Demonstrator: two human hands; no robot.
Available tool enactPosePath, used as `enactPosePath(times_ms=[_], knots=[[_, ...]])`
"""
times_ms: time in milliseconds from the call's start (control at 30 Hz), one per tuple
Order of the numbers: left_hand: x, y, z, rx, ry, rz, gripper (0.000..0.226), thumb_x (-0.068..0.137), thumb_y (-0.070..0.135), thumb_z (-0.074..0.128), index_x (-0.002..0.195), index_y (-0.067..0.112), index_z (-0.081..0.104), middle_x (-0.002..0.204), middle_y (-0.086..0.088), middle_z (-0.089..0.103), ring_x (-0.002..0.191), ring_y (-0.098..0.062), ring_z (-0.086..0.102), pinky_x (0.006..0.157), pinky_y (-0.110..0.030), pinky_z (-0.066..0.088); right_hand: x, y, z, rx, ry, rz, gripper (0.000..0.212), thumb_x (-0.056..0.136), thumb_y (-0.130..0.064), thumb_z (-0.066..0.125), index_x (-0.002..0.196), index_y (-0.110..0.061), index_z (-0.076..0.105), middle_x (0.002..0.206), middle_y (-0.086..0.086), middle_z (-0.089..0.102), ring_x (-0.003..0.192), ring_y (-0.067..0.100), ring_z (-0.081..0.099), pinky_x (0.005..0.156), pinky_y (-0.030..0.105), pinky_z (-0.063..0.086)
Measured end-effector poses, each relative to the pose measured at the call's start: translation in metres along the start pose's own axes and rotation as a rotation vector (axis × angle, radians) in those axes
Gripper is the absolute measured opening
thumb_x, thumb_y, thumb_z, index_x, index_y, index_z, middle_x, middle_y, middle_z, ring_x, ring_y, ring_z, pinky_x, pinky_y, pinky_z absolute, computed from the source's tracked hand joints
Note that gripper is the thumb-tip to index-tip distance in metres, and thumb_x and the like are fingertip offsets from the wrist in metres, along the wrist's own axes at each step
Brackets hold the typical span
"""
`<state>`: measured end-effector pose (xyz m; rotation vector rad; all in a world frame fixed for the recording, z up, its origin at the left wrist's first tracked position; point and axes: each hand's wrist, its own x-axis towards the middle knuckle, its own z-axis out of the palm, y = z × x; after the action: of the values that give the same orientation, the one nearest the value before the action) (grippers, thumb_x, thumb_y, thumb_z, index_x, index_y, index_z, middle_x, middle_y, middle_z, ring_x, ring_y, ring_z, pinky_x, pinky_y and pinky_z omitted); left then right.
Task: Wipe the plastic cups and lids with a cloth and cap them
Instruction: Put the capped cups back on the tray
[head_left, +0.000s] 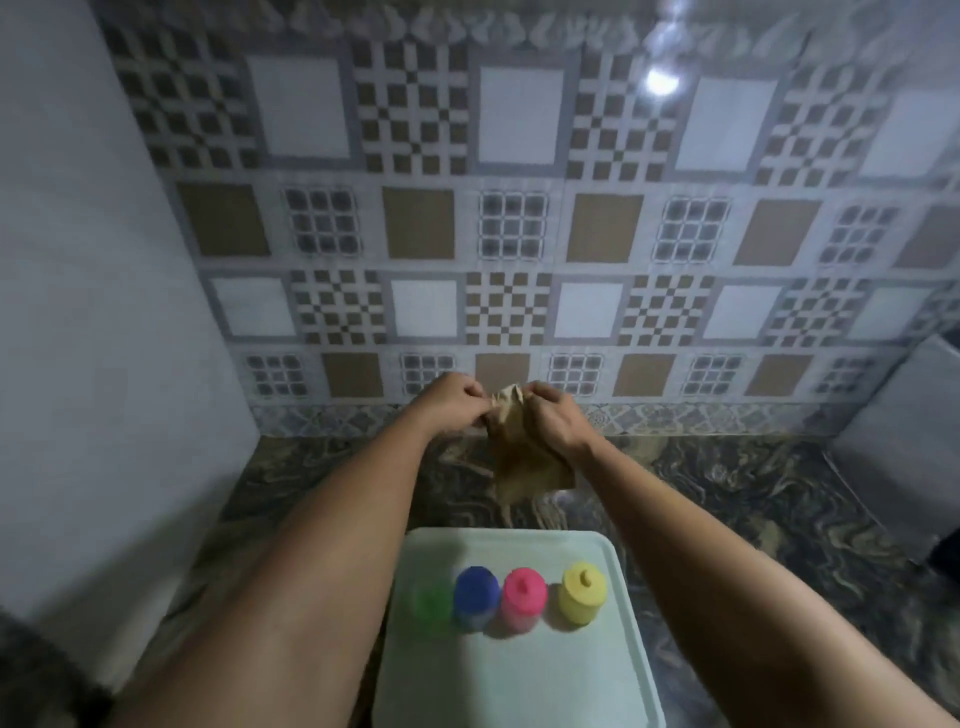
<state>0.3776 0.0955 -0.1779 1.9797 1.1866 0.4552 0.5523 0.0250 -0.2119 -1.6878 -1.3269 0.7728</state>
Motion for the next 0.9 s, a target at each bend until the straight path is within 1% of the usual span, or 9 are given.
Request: enactPosePath(times_ms=[100, 167, 267, 367, 467, 567, 700, 800, 900], knots=[[-0.029, 0.016, -0.05, -0.047, 0.129, -0.014, 0.016, 0.095, 0.028, 0.064, 0.103, 0.014, 0.069, 0.097, -0.006, 0.071, 0.086, -0.019, 0.071, 0.082, -0.039, 0.063, -0.009, -0.059, 0.012, 0.058, -0.074, -0.15, 0.02, 0.109, -0.031, 0.054, 0.123, -0.022, 0.064, 0.117, 0.003, 0.067, 0.104, 0.018, 0.065, 0.081, 0.028, 0.052], [-0.049, 0.021, -0.087, -0.054, 0.224, -0.017, 0.016, 0.095, 0.028, 0.065, 0.108, 0.018, 0.066, 0.1, -0.003, 0.068, 0.086, -0.017, 0.069, 0.07, -0.032, 0.061, -0.009, -0.091, 0.023, 0.073, -0.114, -0.241, 0.024, 0.107, -0.027, 0.06, 0.13, -0.02, 0.064, 0.115, 0.001, 0.069, 0.103, 0.014, 0.067, 0.075, 0.019, 0.053], [-0.09, 0.019, -0.145, -0.077, 0.301, 0.004, 0.028, 0.095, 0.025, 0.065, 0.122, 0.03, 0.067, 0.108, 0.003, 0.066, 0.09, -0.014, 0.068, 0.07, -0.029, 0.06, -0.01, -0.144, 0.043, 0.041, -0.144, -0.351, 0.022, 0.108, -0.014, 0.056, 0.122, -0.013, 0.073, 0.099, -0.003, 0.072, 0.093, 0.012, 0.07, 0.068, 0.015, 0.055], [-0.131, 0.016, -0.185, -0.087, 0.373, -0.007, 0.024, 0.096, 0.021, 0.064, 0.117, 0.025, 0.074, 0.106, -0.005, 0.074, 0.094, -0.022, 0.072, 0.085, -0.036, 0.062, -0.01, -0.189, 0.068, 0.05, -0.162, -0.483, 0.018, 0.106, -0.018, 0.062, 0.101, -0.025, 0.078, 0.091, -0.001, 0.076, 0.088, 0.022, 0.075, 0.071, 0.031, 0.062], [-0.17, 0.011, -0.214, -0.105, 0.476, -0.023, 0.019, 0.093, 0.017, 0.067, 0.11, 0.02, 0.076, 0.099, -0.006, 0.076, 0.091, -0.023, 0.074, 0.084, -0.035, 0.062, -0.011, -0.233, 0.097, 0.111, -0.168, -0.544, 0.015, 0.106, -0.018, 0.062, 0.099, -0.02, 0.075, 0.09, -0.004, 0.073, 0.087, 0.021, 0.073, 0.066, 0.021, 0.057], [-0.206, 0.004, -0.24, -0.056, 0.574, -0.034, 0.009, 0.09, 0.023, 0.071, 0.098, 0.02, 0.074, 0.093, -0.003, 0.074, 0.087, -0.017, 0.07, 0.082, -0.034, 0.058, -0.014, -0.273, 0.123, 0.18, -0.229, -0.564, 0.02, 0.108, -0.021, 0.058, 0.116, -0.012, 0.074, 0.1, -0.001, 0.072, 0.095, 0.016, 0.069, 0.082, 0.029, 0.059], [-0.243, -0.004, -0.265, 0.034, 0.666, -0.074, 0.014, 0.087, 0.034, 0.076, 0.089, 0.021, 0.072, 0.098, -0.002, 0.075, 0.096, -0.018, 0.068, 0.086, -0.036, 0.052, -0.011, -0.311, 0.149, 0.23, -0.309, -0.588, 0.022, 0.108, -0.019, 0.056, 0.113, -0.009, 0.075, 0.103, 0.006, 0.074, 0.098, 0.023, 0.069, 0.094, 0.044, 0.058], [-0.266, -0.011, -0.279, 0.082, 0.697, -0.114, 0.016, 0.09, 0.035, 0.073, 0.092, 0.02, 0.071, 0.102, -0.003, 0.074, 0.1, -0.022, 0.068, 0.093, -0.041, 0.052, -0.014, -0.328, 0.169, 0.213, -0.436, -0.617, 0.027, 0.109, -0.013, 0.05, 0.116, -0.007, 0.076, 0.115, 0.011, 0.075, 0.112, 0.028, 0.069, 0.101, 0.043, 0.057], [-0.283, -0.019, -0.285, 0.149, 0.692, -0.133, 0.005, 0.092, 0.028, 0.071, 0.092, 0.023, 0.068, 0.101, -0.001, 0.074, 0.101, -0.023, 0.069, 0.098, -0.044, 0.053, -0.021, -0.331, 0.186, 0.298, -0.601, -0.611, 0.026, 0.107, -0.014, 0.055, 0.113, -0.006, 0.079, 0.116, 0.011, 0.077, 0.114, 0.03, 0.07, 0.099, 0.037, 0.057]])
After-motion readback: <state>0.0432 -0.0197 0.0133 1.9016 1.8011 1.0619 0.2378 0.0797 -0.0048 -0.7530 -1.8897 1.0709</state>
